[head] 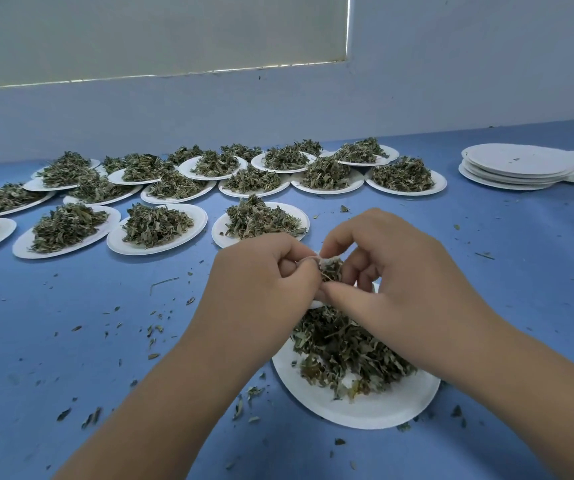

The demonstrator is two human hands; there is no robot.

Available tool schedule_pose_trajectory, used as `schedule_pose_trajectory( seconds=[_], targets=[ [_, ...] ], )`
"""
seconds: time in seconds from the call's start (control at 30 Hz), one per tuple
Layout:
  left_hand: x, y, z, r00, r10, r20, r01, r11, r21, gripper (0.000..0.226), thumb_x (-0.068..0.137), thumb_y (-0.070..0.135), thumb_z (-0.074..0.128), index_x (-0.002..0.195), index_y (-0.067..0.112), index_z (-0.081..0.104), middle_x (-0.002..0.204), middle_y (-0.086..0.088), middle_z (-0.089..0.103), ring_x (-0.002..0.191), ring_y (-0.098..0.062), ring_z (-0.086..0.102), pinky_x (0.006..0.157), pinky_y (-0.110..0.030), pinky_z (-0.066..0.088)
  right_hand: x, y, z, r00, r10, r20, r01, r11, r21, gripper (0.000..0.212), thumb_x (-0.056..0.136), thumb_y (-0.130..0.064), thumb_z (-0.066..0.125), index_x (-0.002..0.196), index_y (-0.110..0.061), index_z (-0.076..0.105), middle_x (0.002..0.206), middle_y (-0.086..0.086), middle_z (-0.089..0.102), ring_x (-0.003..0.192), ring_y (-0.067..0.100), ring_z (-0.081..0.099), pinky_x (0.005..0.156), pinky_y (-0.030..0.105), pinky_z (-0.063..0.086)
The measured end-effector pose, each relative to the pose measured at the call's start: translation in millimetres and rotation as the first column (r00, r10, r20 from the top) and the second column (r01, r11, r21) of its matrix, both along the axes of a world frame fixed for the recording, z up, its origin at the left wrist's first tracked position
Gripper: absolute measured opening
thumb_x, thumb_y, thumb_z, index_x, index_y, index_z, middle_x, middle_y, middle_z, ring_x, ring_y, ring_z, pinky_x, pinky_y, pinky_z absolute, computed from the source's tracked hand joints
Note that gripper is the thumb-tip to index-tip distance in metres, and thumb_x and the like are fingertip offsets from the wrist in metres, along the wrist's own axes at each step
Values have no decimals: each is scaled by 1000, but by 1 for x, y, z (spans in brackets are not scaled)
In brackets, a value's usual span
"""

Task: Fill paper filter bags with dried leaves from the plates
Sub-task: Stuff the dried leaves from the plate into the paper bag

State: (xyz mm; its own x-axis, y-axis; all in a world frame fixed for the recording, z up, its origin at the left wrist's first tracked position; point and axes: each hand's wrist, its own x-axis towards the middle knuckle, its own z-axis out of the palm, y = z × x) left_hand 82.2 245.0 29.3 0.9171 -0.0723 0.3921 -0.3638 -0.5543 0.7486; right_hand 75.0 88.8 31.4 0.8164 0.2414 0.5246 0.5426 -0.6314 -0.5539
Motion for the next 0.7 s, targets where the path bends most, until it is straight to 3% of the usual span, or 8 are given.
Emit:
schedule_pose_trajectory(
  seconds=[0.1,0.2,0.43,0.6,0.7],
  targets=[
    [0,0,0,1000,2,1,-2,1000,-11,18,82,13,62,69,22,71,52,-3,59,47,-6,45,47,-11,35,0,-1,0,1000,19,-9,-19,1000,17,23,74,-23,79,80,-35,60,78,-14,58,76,8,58,70,22,46],
    [-1,0,0,1000,-12,-4,12,999,-31,18,81,12,63,70,24,72,56,-7,61,55,-17,56,48,-15,41,1,2,-1,1000,-5,0,5,998,-55,14,77,-21,76,78,-30,66,74,-12,60,77,8,56,67,21,43],
    [-1,1,2,1000,-22,-11,21,998,-61,21,83,13,66,66,25,71,49,-6,56,41,-3,39,43,-8,30,-2,-2,0,999,30,23,-30,999,15,18,78,-16,76,79,-33,69,76,-14,63,75,6,60,69,20,46],
    [-3,0,2,999,-37,-33,35,997,-64,20,83,13,64,69,24,71,48,-4,51,42,-2,39,43,-8,30,1,1,-2,998,-25,61,32,992,-122,11,79,-18,75,78,-28,71,72,-18,55,73,1,50,65,11,32],
    [-3,0,3,999,-27,-32,25,998,-63,19,83,13,64,70,24,72,54,-9,58,42,-3,40,42,-8,30,-1,2,-1,1000,-19,2,19,998,-58,14,76,-20,77,74,-31,68,68,-19,54,72,-4,50,64,8,34]
  ],
)
